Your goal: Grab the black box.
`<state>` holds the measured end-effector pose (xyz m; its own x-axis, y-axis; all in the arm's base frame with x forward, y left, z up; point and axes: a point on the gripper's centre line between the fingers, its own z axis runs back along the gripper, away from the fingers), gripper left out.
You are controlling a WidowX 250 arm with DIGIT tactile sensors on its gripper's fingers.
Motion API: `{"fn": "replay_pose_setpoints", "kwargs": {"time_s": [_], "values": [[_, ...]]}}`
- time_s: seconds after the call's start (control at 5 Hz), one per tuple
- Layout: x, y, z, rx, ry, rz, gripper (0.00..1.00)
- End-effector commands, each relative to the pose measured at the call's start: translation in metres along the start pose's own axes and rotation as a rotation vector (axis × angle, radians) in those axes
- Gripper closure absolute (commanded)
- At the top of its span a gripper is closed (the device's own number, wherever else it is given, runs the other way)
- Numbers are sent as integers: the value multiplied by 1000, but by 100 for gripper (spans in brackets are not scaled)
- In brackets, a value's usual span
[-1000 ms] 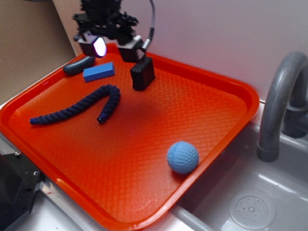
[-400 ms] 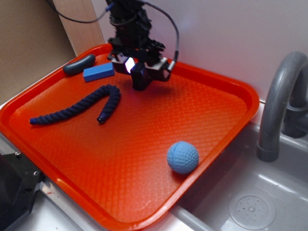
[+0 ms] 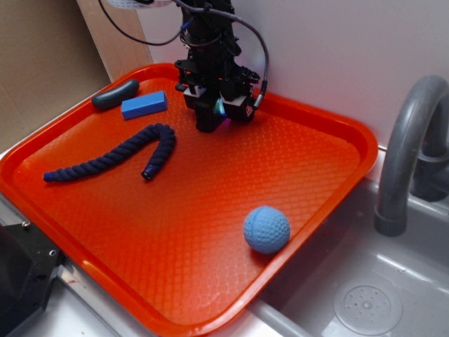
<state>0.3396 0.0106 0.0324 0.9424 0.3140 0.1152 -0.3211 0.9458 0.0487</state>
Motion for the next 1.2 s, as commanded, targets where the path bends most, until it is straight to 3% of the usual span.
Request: {"fn": "replay_pose_setpoints", "kwargs": {"time_s": [0.0,0.2,0.4,0.6,1.0], "values": [[-29,38,109,-202,-36,-128,100],[-66,47,163,-190,-65,-200,100],[-94,42,215,-215,-115,-268,100],[-109,22,245,-99,-78,-270,100],[-113,20,238,-50,-67,-270,100]]}}
